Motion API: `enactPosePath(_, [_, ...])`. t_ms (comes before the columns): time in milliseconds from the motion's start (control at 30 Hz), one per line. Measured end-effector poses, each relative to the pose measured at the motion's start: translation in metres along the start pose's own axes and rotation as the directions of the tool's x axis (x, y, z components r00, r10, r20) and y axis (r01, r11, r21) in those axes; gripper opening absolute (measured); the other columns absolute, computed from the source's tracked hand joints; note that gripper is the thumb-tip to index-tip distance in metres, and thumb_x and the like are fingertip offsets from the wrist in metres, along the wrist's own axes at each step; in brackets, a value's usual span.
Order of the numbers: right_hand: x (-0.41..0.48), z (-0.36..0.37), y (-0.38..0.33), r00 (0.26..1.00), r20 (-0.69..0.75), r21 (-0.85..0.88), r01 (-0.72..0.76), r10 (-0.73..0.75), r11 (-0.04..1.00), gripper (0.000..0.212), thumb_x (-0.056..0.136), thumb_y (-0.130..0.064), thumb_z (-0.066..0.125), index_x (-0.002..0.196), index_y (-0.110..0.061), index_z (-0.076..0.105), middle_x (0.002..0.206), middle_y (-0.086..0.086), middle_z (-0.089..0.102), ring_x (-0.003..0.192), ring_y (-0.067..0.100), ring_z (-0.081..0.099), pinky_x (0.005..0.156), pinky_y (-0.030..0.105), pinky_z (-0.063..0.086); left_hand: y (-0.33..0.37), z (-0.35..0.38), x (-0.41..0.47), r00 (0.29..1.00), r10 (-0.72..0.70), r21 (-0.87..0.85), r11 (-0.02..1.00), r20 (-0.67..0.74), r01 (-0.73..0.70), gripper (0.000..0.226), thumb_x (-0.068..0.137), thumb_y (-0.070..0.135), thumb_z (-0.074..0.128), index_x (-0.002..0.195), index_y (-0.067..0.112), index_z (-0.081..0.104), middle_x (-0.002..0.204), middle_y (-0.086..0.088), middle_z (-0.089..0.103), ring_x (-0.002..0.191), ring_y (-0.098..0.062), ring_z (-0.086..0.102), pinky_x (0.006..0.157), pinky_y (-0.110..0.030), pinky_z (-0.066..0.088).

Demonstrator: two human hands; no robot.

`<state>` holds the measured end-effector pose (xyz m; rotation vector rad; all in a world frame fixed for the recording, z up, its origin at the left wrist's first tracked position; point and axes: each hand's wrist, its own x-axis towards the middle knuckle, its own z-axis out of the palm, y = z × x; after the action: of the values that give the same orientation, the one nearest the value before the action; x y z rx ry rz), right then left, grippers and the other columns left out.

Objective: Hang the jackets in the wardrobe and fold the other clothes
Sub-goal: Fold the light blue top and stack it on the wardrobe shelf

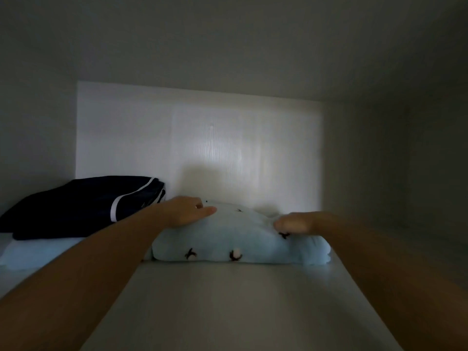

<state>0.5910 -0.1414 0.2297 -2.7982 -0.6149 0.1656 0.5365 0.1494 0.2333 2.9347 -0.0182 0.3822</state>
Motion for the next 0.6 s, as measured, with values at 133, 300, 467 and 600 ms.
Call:
enactPosePath(133, [0.028,-0.002,-0.005,0.978,-0.206,0.017,0.022,-0.018,1.000,0.047,0.103,-0.036,0.027,0.136,-0.009,0.047,0.149,0.012,0.039,0.134,0.025,0.038,0.110,0.033,0.029,0.000,0.003,0.029,0.991,-0.008,0.086,0.996,-0.137,0.019,0.072,0.091,0.069,0.025,0.148,0.026,0.028,0.156,-0.005,0.025,0.142,-0.024,0.022,0.116,-0.048,0.018])
enactPosePath(300, [0.070,0.019,-0.012,0.992,0.002,0.229,-0.124,0.127,0.966,0.066,0.098,-0.058,0.023,0.152,-0.019,0.025,0.158,0.013,0.019,0.141,0.031,0.027,0.112,0.041,0.024,-0.005,0.019,0.058,0.980,-0.140,0.050,0.990,0.142,0.135,0.084,0.086,0.077,0.019,0.153,0.028,0.009,0.161,-0.004,0.002,0.148,-0.026,0.001,0.118,-0.050,0.002])
enactPosePath(467, [0.106,0.019,0.010,0.970,0.105,0.202,-0.237,0.220,0.950,0.078,0.095,-0.066,0.018,0.153,-0.016,0.009,0.159,0.014,0.013,0.144,0.031,0.021,0.112,0.040,0.022,-0.013,0.025,0.065,0.896,-0.270,-0.038,0.953,0.353,0.302,0.095,0.080,0.082,0.027,0.152,0.020,0.016,0.160,-0.008,0.011,0.145,-0.025,0.017,0.116,-0.038,0.013])
enactPosePath(600, [0.131,0.023,0.035,0.952,0.109,0.108,-0.296,0.285,0.949,0.085,0.090,-0.072,0.020,0.153,-0.016,0.014,0.159,0.014,0.014,0.145,0.030,0.019,0.114,0.043,0.016,-0.016,0.034,0.067,0.923,-0.295,0.046,0.955,0.248,0.293,0.097,0.080,0.082,0.026,0.152,0.019,0.015,0.160,-0.008,0.009,0.146,-0.026,0.013,0.117,-0.038,0.011])
